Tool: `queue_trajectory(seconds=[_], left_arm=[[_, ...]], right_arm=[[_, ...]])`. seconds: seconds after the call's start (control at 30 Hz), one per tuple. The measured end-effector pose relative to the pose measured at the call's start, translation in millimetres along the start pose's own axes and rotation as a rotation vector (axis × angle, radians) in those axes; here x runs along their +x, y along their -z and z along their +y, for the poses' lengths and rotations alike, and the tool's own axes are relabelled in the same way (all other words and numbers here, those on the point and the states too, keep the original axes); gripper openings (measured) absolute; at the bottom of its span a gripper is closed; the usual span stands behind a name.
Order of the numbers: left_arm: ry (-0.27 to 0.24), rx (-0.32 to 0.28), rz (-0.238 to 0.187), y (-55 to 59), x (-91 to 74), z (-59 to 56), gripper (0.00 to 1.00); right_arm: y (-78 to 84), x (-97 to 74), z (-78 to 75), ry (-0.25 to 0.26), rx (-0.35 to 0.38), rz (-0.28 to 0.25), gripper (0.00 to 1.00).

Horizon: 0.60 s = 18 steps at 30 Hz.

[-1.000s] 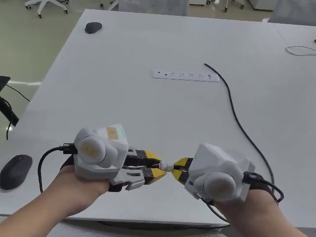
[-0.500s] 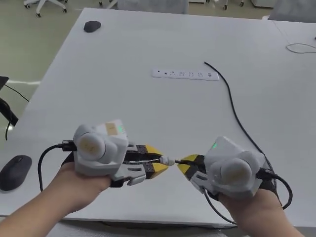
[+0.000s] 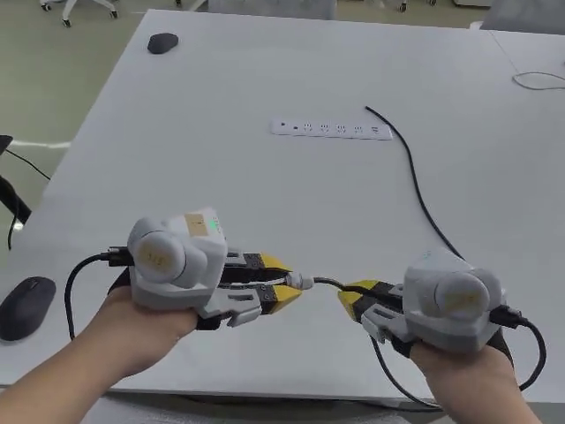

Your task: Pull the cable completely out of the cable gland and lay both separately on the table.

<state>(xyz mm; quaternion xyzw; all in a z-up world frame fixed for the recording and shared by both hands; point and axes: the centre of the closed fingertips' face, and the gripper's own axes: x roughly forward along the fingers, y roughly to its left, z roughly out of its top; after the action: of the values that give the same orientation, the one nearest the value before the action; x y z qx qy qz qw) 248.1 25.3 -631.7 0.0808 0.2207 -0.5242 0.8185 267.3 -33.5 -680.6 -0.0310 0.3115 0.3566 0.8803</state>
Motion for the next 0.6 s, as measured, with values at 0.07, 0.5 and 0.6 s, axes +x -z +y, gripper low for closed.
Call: queue_trajectory(seconds=[0.07, 0.5, 0.6], left_arm=[[-0.001, 0.001, 0.001, 0.2, 0.8, -0.4, 0.15], [-0.008, -0.005, -0.010, 1.4, -1.2, 0.9, 0.15], [-0.004, -0.006, -0.005, 2.7, 0.2, -0.5, 0.15]], right_arm=[[4.0, 0.7, -5.0, 0.011, 0.038, -0.002, 0.00], [43.8, 0.6, -43.9, 0.084, 0.435, 0.012, 0.00], [42.3, 0.6, -41.1, 0.083, 0.436, 0.010, 0.00]])
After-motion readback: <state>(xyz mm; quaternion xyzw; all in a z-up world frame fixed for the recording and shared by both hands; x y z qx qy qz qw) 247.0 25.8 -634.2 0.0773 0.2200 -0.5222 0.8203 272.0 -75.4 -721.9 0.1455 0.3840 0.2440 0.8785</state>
